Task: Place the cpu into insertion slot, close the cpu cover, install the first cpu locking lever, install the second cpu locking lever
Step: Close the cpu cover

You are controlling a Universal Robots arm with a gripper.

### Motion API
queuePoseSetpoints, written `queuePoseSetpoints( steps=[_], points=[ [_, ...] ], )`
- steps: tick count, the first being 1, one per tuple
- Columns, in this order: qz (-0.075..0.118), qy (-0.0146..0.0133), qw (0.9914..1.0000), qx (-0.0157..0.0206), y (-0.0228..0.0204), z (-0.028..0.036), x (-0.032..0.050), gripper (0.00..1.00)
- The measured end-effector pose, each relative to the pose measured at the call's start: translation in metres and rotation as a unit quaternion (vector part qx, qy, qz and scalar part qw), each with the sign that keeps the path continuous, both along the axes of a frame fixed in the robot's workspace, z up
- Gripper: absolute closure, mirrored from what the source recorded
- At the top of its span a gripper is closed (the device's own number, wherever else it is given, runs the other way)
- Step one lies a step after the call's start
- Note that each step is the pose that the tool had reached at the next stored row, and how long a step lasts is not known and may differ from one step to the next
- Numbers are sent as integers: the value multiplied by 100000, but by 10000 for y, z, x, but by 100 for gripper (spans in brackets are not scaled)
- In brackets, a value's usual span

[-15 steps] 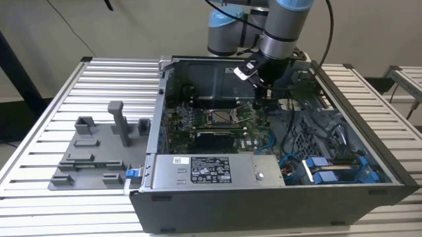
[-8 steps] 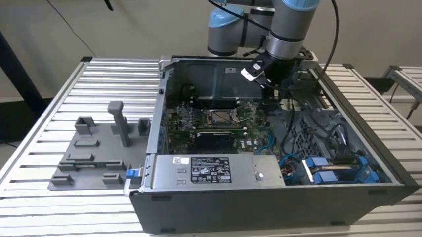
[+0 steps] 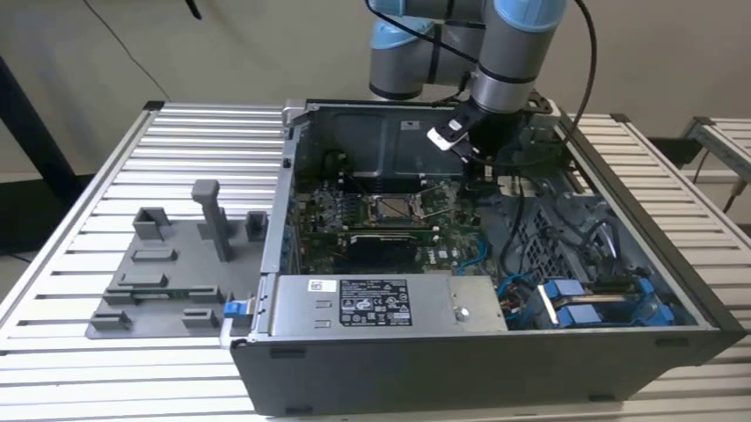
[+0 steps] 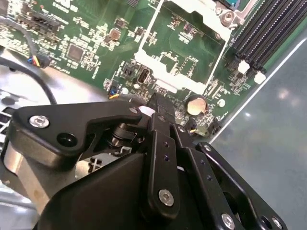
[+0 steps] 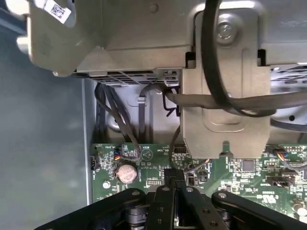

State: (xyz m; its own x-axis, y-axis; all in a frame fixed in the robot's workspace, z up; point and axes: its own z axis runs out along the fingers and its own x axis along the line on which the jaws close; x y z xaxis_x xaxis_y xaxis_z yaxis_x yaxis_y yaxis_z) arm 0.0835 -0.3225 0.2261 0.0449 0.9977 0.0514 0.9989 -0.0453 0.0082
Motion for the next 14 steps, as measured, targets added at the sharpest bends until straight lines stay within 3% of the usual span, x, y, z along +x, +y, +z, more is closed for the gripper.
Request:
queuePoseSetpoints(
  steps=[3,6,7,8,9,11,13,14],
  points=[
    [8,262,100000,3,8,-45,1,89],
    [1,1031,99995,3,8,-69,2,89],
    [1,1628,99987,-9,7,-71,7,89],
    [0,2515,99968,-8,7,-71,20,89],
    [-6,3145,99951,2,8,-71,34,89],
    [3,3808,99927,7,7,-69,68,89],
    [0,4272,99909,-5,6,-67,87,89],
    [0,4698,99890,0,6,-67,91,89]
  ],
)
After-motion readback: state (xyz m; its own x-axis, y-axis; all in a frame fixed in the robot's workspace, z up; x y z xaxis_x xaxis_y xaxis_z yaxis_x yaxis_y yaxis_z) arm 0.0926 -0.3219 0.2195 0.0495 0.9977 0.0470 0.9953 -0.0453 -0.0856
